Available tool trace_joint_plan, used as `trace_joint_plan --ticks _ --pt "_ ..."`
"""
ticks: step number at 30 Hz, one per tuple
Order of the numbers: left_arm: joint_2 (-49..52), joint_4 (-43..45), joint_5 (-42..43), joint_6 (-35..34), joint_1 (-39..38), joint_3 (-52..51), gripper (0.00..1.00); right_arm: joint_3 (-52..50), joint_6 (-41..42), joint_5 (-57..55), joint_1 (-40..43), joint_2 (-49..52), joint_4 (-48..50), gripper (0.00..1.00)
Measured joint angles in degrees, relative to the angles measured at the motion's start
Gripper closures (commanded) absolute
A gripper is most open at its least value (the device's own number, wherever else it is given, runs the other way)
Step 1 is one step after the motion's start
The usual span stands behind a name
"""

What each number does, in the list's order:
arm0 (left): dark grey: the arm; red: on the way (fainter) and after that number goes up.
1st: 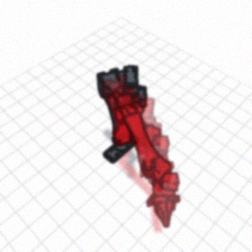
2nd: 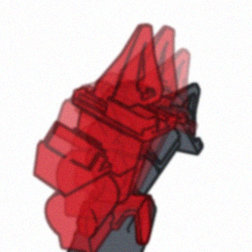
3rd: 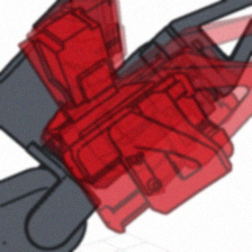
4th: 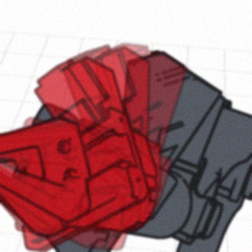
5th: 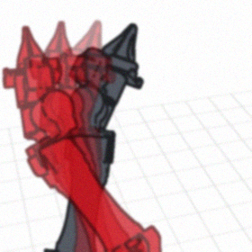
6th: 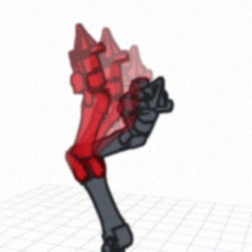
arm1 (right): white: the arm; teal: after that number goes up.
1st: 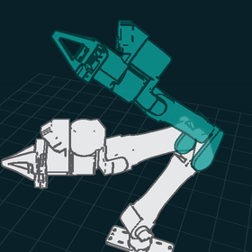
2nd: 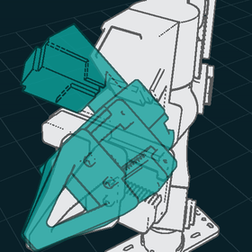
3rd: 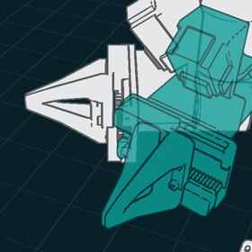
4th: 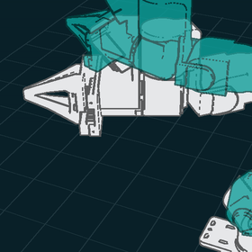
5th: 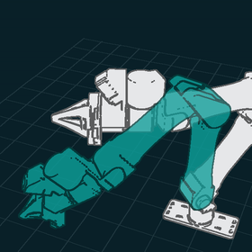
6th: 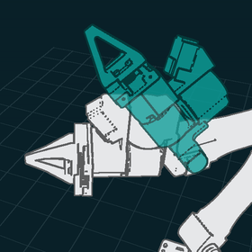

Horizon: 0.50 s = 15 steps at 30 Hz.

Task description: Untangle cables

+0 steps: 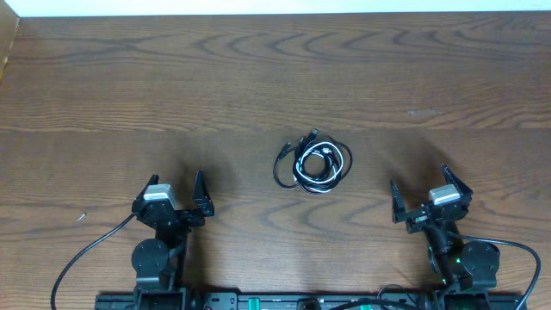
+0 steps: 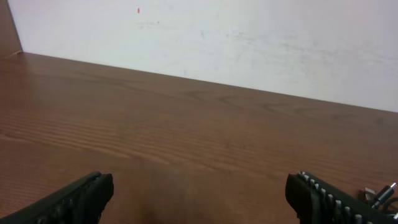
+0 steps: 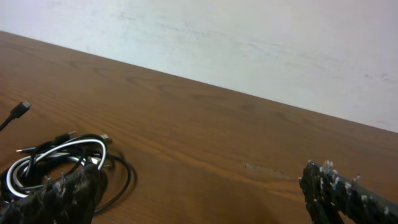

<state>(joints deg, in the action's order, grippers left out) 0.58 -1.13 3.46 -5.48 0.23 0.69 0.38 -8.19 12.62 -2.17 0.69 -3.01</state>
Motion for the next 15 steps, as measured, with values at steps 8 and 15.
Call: trace_joint_plan --ticks 8,15 --pt "0.0 0.0 0.0 0.0 0.0 0.0 0.05 0.0 0.0 0.0 0.0 0.0 0.0 0.01" --pt "0.0 0.0 0.0 0.0 0.0 0.0 0.05 0.0 0.0 -0.5 0.0 0.0 0.0 0.01"
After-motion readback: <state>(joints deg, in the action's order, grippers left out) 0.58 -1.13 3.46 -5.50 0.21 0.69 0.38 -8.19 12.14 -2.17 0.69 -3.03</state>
